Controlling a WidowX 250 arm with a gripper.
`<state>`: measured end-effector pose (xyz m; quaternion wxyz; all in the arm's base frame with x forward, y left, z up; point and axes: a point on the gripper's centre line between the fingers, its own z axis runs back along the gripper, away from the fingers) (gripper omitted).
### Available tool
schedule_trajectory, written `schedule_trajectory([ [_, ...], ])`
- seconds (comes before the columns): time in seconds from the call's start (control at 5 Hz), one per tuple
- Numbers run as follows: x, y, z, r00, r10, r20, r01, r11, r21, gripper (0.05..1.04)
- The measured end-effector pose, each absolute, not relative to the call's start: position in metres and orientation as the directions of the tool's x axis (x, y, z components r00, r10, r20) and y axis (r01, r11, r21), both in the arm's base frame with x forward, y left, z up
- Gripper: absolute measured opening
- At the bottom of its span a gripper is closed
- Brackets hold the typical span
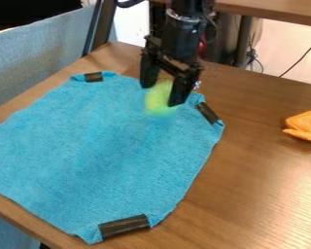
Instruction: Move the green orange onto the canvas
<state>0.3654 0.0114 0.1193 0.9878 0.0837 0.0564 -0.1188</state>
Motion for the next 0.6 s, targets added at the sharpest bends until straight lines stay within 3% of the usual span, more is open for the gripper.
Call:
schedule_trajectory([
  [0.2, 0.364, 0.019, 0.121, 0.969, -0.211, -0.131, 0.229, 0.963, 0.139, 1.001],
  [0.6, 0.343, 0.046, 0.187, 0.986, -0.164, -0.043, 0.167, 0.980, 0.109, 1.001],
])
